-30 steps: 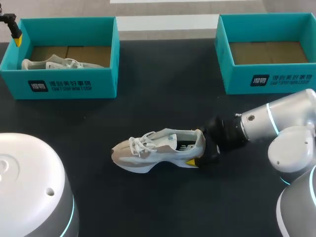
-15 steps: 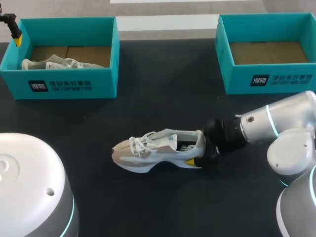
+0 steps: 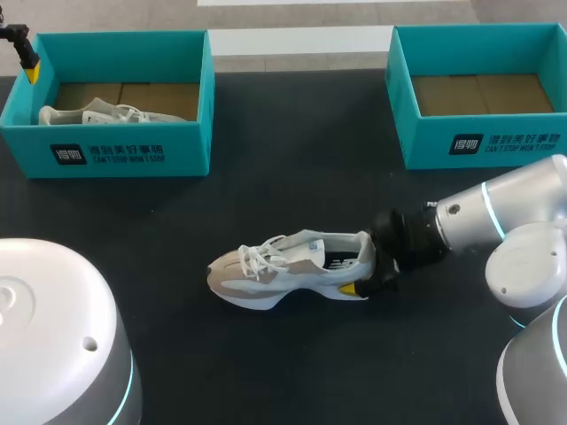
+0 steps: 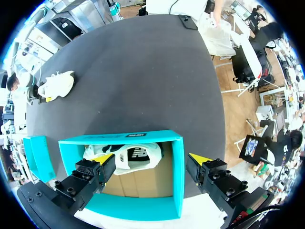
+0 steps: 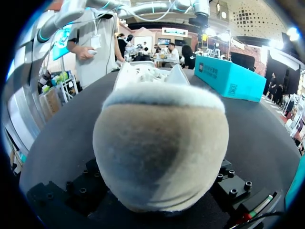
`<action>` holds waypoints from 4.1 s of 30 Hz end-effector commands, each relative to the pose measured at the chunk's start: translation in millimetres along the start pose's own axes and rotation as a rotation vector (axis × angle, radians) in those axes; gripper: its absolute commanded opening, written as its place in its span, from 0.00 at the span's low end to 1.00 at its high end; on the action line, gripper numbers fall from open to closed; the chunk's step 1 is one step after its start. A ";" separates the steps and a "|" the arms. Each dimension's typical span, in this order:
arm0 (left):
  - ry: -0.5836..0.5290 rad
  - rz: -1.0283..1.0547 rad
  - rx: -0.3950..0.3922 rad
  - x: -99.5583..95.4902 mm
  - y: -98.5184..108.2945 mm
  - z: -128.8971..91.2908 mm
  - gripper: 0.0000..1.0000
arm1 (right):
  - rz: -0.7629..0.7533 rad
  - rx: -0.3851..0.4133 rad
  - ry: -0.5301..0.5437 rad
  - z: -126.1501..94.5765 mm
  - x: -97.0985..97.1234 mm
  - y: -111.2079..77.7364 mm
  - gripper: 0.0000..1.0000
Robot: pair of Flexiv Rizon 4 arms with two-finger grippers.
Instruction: Take the shoe out of the shoebox, open the shoe tongue, remove and reinsert the insole, then place the shoe into the shoebox
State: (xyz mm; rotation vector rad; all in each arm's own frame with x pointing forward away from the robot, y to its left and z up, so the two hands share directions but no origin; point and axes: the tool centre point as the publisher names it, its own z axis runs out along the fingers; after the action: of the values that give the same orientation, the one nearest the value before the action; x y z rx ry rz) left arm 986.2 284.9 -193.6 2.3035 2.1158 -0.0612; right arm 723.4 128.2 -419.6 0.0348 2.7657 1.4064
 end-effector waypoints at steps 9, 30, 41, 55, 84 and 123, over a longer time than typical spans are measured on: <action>0.000 0.001 -0.001 0.4 -0.5 -0.1 1.00 | 0.001 0.006 -0.001 1.1 -1.1 0.5 0.00; 0.014 -0.320 0.040 -19.5 -1.0 -18.0 1.00 | 0.001 0.006 -0.001 1.1 -1.1 0.5 0.00; -0.087 -1.190 0.010 -20.1 -7.9 -24.3 1.00 | 0.001 0.006 -0.001 1.1 -1.1 0.5 0.00; 0.102 -1.506 -0.048 -24.8 -12.6 -21.3 1.00 | 0.001 0.006 -0.001 1.1 -1.1 0.5 0.00; -0.140 -2.389 -0.021 -128.1 -98.2 -20.2 1.00 | 0.001 0.006 -0.001 1.1 -1.1 0.5 0.00; -0.181 -3.006 0.157 -223.3 -157.6 24.7 1.00 | 0.001 0.006 -0.001 1.1 -1.1 0.5 0.00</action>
State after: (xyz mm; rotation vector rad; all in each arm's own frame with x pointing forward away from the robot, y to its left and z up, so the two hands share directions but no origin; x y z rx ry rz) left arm 823.8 80.3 -201.7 -1.7394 2.7121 -0.1767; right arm 723.7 128.3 -419.5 0.0349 2.7678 1.4037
